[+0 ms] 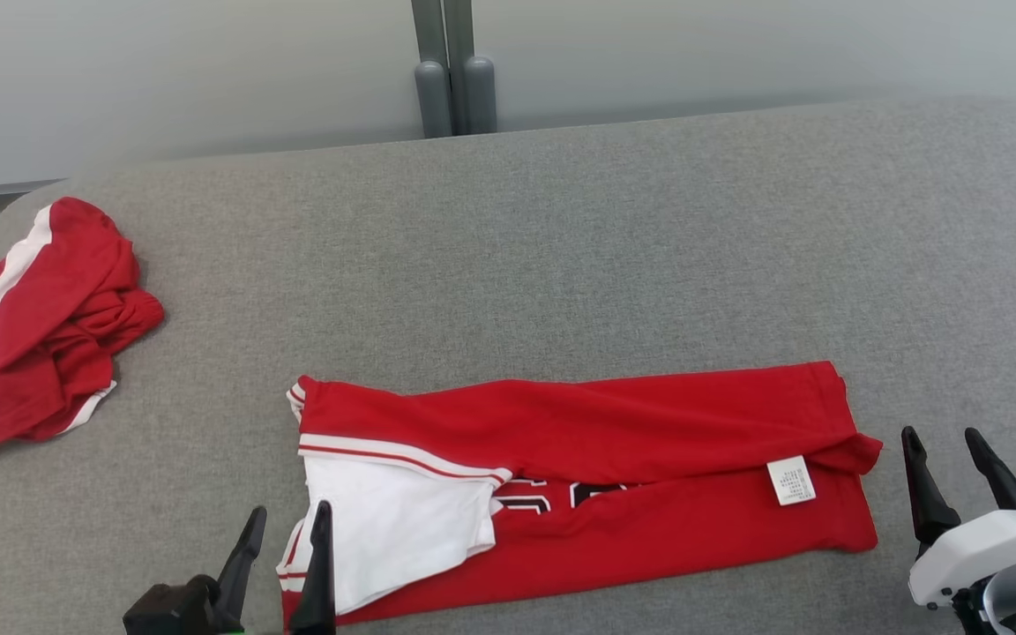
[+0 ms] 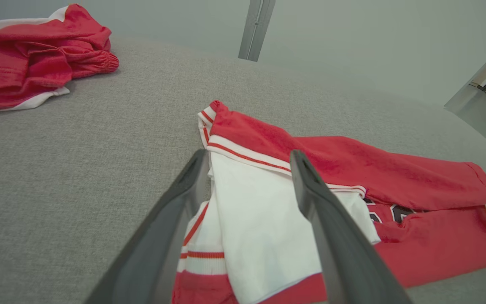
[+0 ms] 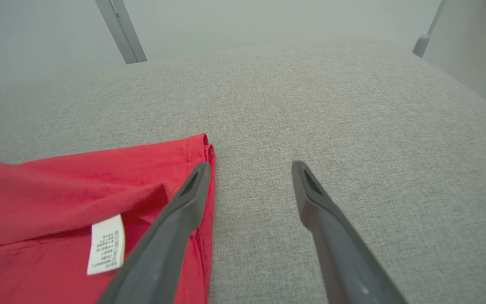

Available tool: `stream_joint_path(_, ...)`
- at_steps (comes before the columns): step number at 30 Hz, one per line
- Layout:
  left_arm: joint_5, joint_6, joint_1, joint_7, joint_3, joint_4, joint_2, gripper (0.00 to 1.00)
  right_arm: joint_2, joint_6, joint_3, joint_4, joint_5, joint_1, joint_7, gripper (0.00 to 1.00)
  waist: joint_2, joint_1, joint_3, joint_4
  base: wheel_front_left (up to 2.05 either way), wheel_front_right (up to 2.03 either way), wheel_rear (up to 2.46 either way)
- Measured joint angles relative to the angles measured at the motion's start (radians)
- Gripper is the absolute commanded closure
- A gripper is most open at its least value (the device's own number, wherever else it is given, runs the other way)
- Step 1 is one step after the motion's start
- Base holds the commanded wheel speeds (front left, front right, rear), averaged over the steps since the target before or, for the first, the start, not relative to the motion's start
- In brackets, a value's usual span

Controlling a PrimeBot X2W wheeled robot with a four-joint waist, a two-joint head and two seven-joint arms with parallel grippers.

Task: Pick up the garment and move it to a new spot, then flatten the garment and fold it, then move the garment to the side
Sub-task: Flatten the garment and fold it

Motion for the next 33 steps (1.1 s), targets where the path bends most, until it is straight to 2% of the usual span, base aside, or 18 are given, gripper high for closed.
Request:
stream_joint_path(5,0.009,0.009,-0.048,-0.008,0.003,0.015,-0.008,0.00,0.024,0.000,-0.034,-0.002,-0.032,-0.055,0.049,0.00,0.0000,0.0000,-0.012,0.005,0.00,0.00,0.00)
stream_joint_path(11,0.009,0.010,-0.072,-0.017,0.005,0.042,-0.025,0.00,0.037,0.000,-0.026,0.077,-0.059,-0.135,0.130,0.00,0.0000,0.0000,-0.014,0.020,0.00,0.00,0.00)
stream_joint_path(18,0.009,0.008,-0.075,-0.023,0.000,0.066,-0.029,0.00,0.020,0.000,0.028,0.172,-0.052,-0.162,0.174,0.00,0.0000,0.0000,-0.020,0.040,0.00,0.00,0.00)
stream_joint_path(33,0.009,0.012,-0.075,-0.027,-0.010,0.070,-0.029,0.00,-0.013,0.000,0.188,0.278,0.012,-0.164,0.215,0.00,0.0000,0.0000,-0.011,0.034,0.00,0.00,0.00)
